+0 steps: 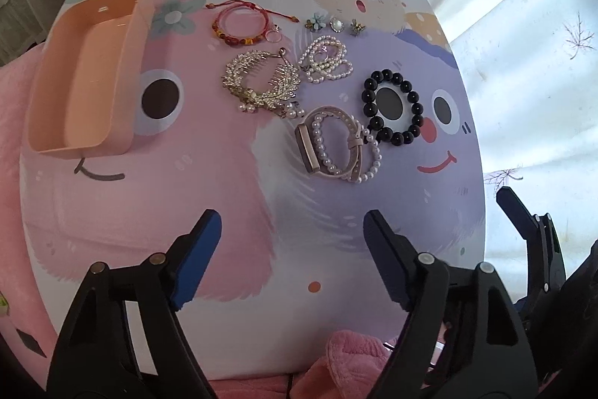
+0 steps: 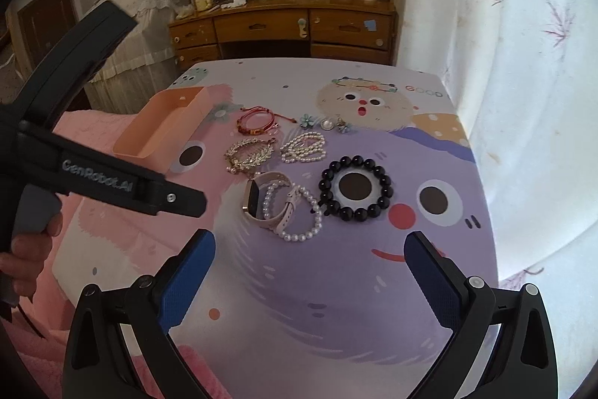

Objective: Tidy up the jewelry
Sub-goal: 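Grasp the pink-band watch with the left tool while the right tool grasps the pearl bracelet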

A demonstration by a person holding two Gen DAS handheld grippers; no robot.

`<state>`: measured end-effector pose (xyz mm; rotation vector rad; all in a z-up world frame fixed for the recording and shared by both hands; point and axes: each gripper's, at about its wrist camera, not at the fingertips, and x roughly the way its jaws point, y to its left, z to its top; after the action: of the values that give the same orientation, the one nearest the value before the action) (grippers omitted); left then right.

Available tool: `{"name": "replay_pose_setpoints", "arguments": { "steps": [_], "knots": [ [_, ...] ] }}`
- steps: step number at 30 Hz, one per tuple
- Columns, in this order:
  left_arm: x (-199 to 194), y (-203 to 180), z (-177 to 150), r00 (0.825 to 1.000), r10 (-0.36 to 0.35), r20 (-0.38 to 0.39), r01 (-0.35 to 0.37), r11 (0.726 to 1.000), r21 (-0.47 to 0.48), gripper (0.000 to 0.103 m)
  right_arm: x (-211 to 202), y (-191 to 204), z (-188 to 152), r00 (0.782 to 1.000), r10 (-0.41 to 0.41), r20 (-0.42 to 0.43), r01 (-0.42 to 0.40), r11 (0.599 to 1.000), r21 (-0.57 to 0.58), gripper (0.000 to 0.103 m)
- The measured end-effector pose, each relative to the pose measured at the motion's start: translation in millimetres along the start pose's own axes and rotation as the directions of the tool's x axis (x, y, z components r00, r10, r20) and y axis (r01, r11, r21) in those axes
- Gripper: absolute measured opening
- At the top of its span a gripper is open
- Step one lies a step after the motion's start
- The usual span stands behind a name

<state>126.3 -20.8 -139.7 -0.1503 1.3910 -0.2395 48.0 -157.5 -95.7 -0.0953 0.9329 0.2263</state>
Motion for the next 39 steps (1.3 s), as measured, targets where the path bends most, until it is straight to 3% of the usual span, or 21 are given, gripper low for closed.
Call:
{"name": "replay_pose_setpoints", "arguments": {
  "steps": [5,7,9,11,20,23,27,32,35,37,39],
  "knots": [
    [36.5,-4.2,21.2,0.999,-0.040,-0.020,0.039,0.999,-0.016,0.062,50.1,7.9,-8.1,0.998,-0.006,-0.058,0.001,0.997,-0.076,0.097],
    [49.4,-4.6,27.9,0.999,-0.043,-0.019,0.042,0.999,-0.021,0.055,69.1,9.0,-13.8,0.995,0.003,-0.103,-0.012,0.996,-0.086,0.086],
    [60.7,-5.6,33.4,1.000,-0.021,-0.019,0.020,1.000,-0.019,0.050,84.1,9.4,-18.4,0.991,0.005,-0.137,-0.018,0.995,-0.097,0.083],
    [70.0,-5.3,36.8,1.000,-0.005,-0.015,0.004,1.000,-0.025,0.045,95.7,10.1,-20.7,0.989,0.002,-0.145,-0.017,0.995,-0.100,0.082],
    [82.5,-3.4,40.8,0.998,-0.068,0.000,0.068,0.997,-0.021,0.008,122.4,3.9,-15.3,0.989,0.007,-0.149,-0.023,0.994,-0.106,0.082],
    [71.3,-4.4,38.1,0.995,-0.092,0.040,0.093,0.996,-0.005,0.007,130.4,3.5,-10.8,0.989,0.006,-0.150,-0.024,0.993,-0.116,0.082],
    [41.6,-5.1,31.2,0.975,-0.168,0.143,0.167,0.986,0.018,0.007,139.4,4.9,-5.7,0.989,0.012,-0.145,-0.031,0.991,-0.127,0.082],
    [10.6,0.1,20.5,0.968,-0.144,0.205,0.143,0.990,0.020,0.007,152.9,4.6,0.4,0.990,0.028,-0.135,-0.044,0.992,-0.117,0.075],
    [-4.0,10.3,14.7,0.967,-0.119,0.225,0.122,0.992,-0.003,0.007,157.2,5.1,5.1,0.992,0.033,-0.118,-0.048,0.991,-0.129,0.059],
    [-12.3,18.9,11.7,0.967,-0.102,0.236,0.110,0.994,-0.023,0.007,159.7,5.6,8.5,0.993,0.040,-0.113,-0.055,0.989,-0.134,0.029],
    [-18.5,29.7,6.8,0.966,-0.078,0.246,0.092,0.995,-0.048,0.007,158.5,6.7,9.4,0.992,0.036,-0.117,-0.051,0.990,-0.135,0.015]
  ]
}}
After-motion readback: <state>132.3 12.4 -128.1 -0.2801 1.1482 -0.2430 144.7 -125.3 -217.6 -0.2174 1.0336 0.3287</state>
